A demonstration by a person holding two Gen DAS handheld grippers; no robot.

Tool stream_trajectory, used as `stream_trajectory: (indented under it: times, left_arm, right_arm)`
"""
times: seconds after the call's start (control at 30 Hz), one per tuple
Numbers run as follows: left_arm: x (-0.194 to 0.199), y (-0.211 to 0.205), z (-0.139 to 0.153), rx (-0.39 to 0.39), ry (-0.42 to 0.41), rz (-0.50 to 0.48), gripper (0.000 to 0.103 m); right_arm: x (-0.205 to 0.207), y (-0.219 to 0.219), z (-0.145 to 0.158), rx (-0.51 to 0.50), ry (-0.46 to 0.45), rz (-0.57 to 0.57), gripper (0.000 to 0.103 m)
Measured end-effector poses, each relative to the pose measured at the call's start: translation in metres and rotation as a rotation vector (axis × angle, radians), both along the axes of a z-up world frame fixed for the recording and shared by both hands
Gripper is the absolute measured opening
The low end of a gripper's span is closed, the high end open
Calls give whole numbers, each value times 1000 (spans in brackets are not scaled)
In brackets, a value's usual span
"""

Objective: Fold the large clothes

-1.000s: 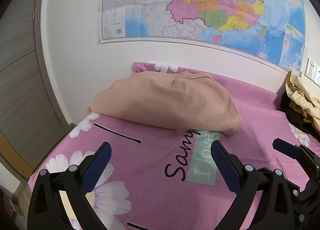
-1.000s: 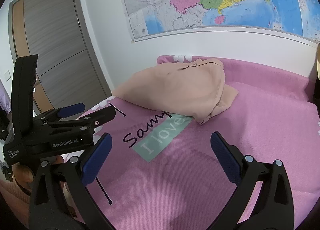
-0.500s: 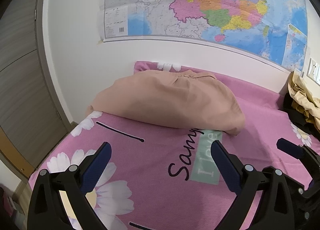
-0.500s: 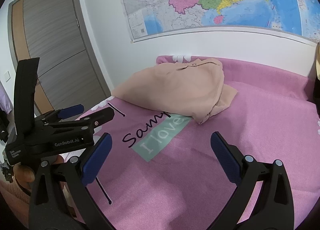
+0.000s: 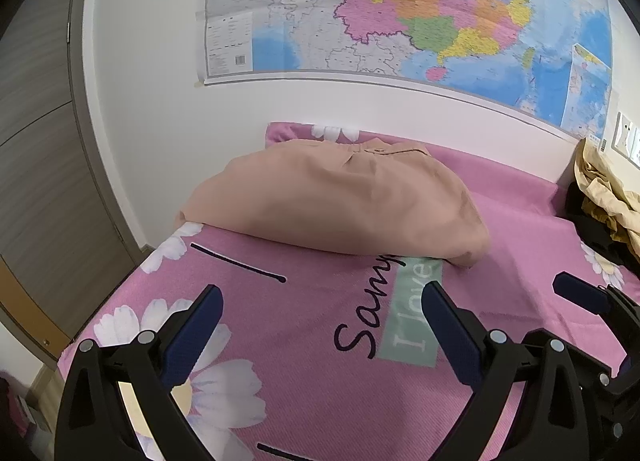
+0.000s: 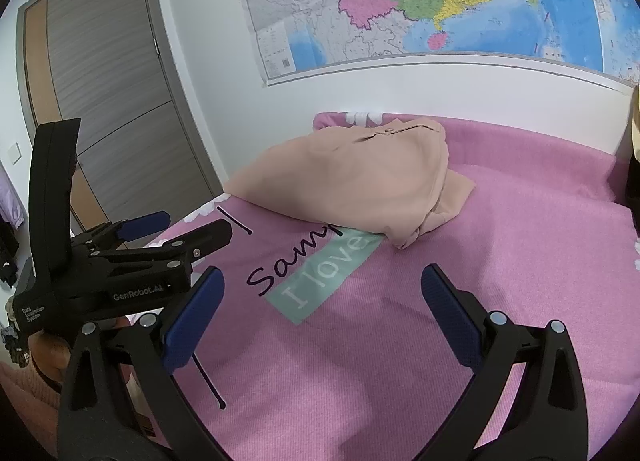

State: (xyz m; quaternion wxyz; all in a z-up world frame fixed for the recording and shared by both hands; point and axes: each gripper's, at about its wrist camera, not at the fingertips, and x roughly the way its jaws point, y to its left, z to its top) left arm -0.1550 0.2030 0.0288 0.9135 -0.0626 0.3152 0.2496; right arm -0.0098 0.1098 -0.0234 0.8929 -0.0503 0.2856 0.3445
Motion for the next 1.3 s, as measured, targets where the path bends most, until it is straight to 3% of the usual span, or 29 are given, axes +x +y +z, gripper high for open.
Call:
stream_trajectory:
  times: [1.3]
  left_arm:
    - [-1,-6,-5,-9,10,1,96]
  right_arm:
    - [-1,0,-2,2,9,2,97]
